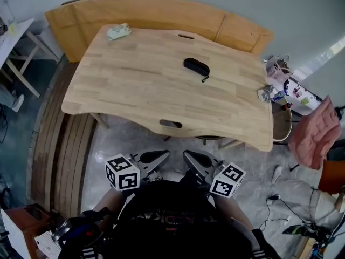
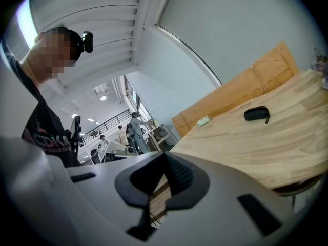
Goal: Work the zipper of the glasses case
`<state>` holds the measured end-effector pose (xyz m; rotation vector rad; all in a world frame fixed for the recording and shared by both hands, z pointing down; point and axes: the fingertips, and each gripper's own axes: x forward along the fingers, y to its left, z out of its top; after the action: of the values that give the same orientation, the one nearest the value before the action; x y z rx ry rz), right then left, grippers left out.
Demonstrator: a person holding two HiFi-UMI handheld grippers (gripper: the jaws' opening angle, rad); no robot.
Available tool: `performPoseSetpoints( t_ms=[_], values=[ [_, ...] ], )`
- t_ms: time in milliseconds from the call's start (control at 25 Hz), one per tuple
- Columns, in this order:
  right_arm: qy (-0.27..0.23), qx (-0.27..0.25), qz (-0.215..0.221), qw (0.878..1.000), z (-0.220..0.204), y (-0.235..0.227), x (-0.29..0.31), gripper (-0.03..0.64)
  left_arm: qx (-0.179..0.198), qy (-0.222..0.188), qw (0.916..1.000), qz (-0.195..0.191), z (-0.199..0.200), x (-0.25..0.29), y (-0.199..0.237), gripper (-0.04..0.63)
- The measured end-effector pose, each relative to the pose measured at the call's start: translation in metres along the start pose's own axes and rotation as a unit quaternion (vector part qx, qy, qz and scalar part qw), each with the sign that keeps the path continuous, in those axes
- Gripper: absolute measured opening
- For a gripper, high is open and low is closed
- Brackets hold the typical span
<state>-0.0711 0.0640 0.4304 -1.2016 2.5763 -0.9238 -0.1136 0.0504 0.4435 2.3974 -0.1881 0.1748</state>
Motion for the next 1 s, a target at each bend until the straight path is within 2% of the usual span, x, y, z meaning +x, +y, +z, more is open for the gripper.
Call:
performPoseSetpoints(
  t_ms=[320, 520, 1000],
  values=[
    [0.011, -0.004, 0.025, 1.000, 0.023, -0.024, 0.001, 0.014, -0.025, -0.020, 0.9991, 0.026, 0.013, 0.020, 0.012, 0.011],
    [0.007, 0.010, 0.028, 1.000, 0.048, -0.060, -0.009, 0.015, -0.030, -0.031, 0.9980, 0.047, 0.028, 0.044, 0.018, 0.011],
    [0.012, -0.009, 0.034, 0.999, 0.109, -0.149, -0.011, 0.015, -0.040, -0.057, 0.9933, 0.092, 0.057, 0.095, 0.034, 0.011]
  ],
)
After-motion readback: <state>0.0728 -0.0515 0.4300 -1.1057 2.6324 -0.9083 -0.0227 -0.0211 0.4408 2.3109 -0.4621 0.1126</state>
